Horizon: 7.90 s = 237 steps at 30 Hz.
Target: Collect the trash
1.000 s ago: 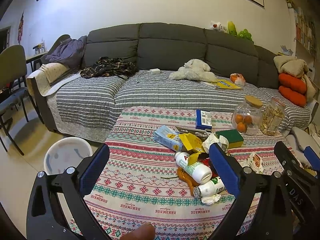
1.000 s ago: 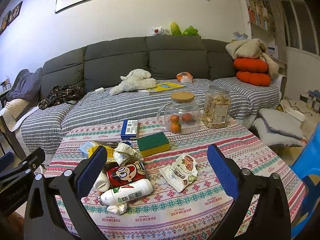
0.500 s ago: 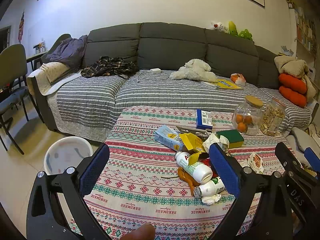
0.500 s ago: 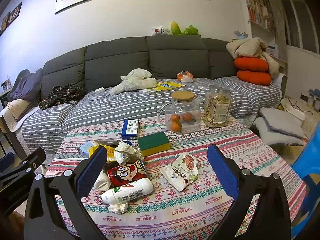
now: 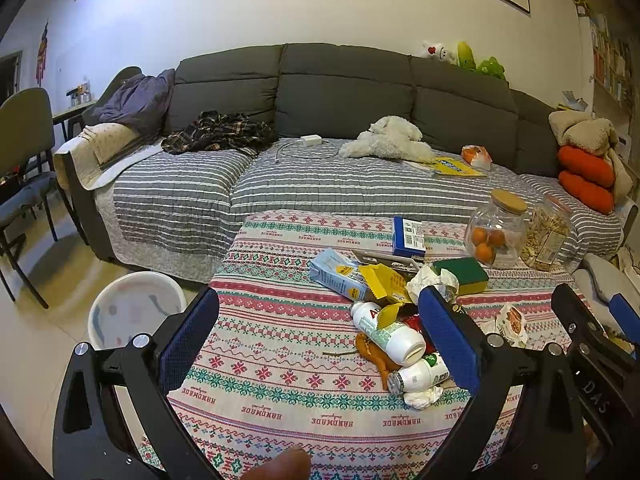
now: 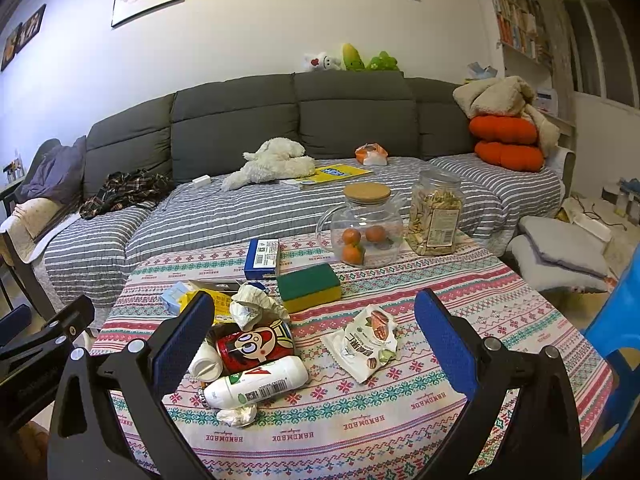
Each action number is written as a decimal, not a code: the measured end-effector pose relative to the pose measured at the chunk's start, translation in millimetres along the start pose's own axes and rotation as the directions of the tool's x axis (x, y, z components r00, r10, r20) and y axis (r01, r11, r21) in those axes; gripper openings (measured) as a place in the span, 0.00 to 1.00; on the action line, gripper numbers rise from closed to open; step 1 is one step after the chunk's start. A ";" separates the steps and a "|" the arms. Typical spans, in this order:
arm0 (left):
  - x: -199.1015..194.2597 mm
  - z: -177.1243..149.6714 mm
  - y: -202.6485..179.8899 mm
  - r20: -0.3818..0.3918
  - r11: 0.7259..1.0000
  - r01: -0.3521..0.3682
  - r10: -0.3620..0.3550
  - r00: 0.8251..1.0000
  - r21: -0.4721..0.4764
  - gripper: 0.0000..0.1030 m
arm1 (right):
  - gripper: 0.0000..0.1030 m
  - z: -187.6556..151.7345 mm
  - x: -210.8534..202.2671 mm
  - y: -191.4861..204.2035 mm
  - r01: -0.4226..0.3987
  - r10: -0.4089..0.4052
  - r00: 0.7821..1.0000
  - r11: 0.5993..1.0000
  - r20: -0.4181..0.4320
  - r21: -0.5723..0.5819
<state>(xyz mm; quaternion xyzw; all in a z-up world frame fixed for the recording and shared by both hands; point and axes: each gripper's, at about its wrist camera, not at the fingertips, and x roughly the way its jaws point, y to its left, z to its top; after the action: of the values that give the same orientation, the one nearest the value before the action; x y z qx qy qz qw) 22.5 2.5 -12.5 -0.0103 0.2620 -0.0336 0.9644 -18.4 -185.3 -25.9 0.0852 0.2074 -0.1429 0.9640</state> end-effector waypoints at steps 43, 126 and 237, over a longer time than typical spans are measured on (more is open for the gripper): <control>11.7 -3.5 1.1 -0.063 1.000 0.003 -0.003 0.998 -0.007 0.93 | 0.94 -3.5 6.8 -2.4 0.007 -0.006 0.999 1.000 -0.037 0.004; 71.6 71.2 52.8 -0.084 0.998 0.060 -0.062 0.995 -0.017 0.25 | 0.64 -1.6 300.3 -12.8 0.308 0.103 0.747 0.822 -0.657 0.478; 7.3 61.3 293.3 -0.116 0.860 -0.433 0.418 0.901 -0.270 0.93 | 0.93 -28.2 89.7 338.7 -0.370 0.316 0.887 0.923 -0.337 -0.109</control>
<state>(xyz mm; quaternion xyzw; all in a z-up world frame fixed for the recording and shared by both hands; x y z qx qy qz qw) 77.2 294.7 25.6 -0.0923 0.2853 0.2184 0.9287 154.5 119.4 -53.7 0.0597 0.3505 0.0637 0.9325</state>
